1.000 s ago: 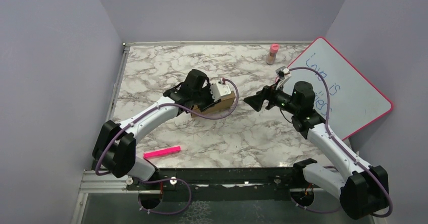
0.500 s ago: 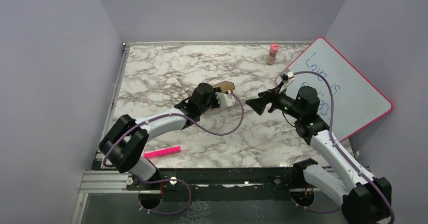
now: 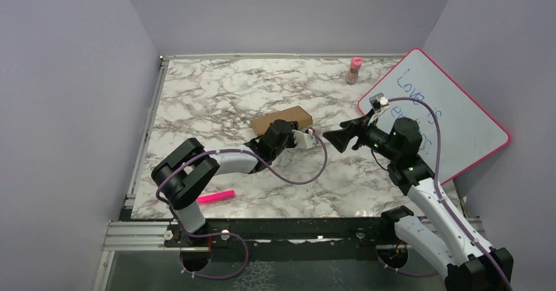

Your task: Fold the paper box

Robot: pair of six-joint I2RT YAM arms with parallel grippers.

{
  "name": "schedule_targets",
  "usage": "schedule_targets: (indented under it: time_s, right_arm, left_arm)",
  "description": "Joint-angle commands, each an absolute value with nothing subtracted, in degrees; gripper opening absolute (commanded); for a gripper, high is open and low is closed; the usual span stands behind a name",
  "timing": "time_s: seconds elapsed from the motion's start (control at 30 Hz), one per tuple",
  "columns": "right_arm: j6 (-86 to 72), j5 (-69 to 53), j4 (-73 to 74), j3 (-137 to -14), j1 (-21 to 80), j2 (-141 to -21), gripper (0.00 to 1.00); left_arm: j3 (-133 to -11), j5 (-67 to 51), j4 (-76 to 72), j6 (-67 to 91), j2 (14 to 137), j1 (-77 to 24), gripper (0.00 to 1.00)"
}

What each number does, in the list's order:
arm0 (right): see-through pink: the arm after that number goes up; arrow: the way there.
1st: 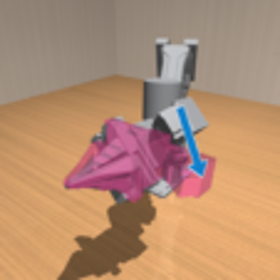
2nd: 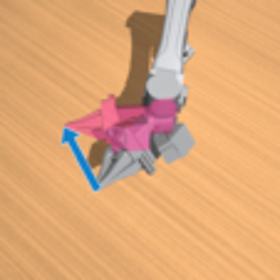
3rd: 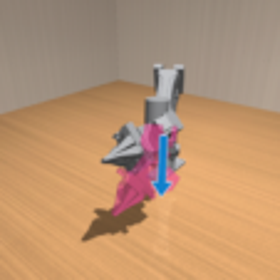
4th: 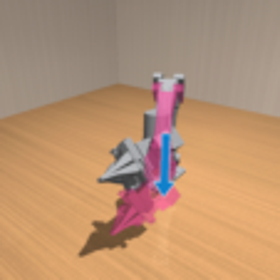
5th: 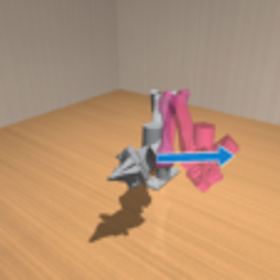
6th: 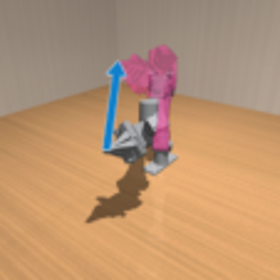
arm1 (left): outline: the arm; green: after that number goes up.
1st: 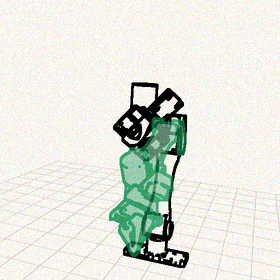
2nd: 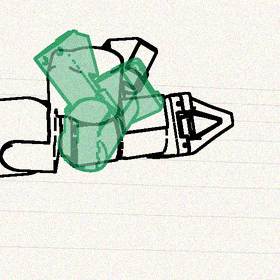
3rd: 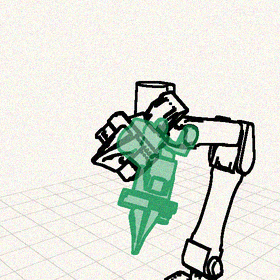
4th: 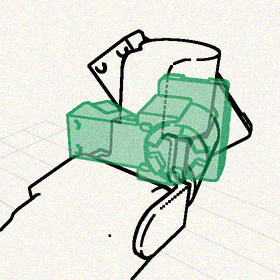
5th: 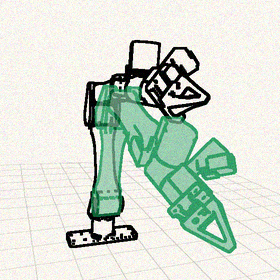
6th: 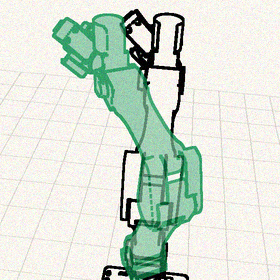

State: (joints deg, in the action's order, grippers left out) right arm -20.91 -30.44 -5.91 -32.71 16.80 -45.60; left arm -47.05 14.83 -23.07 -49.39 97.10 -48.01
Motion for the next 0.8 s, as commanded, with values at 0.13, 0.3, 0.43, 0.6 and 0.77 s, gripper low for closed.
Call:
schedule_targets:
  time_s: [0.13, 0.3, 0.43, 0.6, 0.77]
  right_arm:
    - [-19.6, -25.2, -1.2, -33.0, 16.7, -41.9, 1.00]
    - [-18.5, -22.1, 2.4, -34.1, 16.6, -41.1, 1.00]
    - [-18.1, -19.8, 4.2, -34.8, 16.7, -40.6, 1.00]
    - [-17.2, -13.4, 7.9, -36.1, 16.7, -39.4, 1.00]
    - [-17.0, -8.0, 11.1, -37.5, 16.6, -37.5, 1.00]
  left_arm:
    - [-45.0, 9.1, -17.0, -44.9, 93.7, -50.7, 0.58]
    - [-47.9, 0.3, -8.8, -39.0, 92.2, -50.6, 0.66]
    - [-49.7, -3.5, -6.6, -33.6, 90.6, -50.6, 0.72]
    - [-51.6, -3.9, -7.6, -24.0, 87.5, -48.1, 0.89]
    - [-53.9, -5.7, -9.5, -14.2, 84.2, -40.3, 0.99]
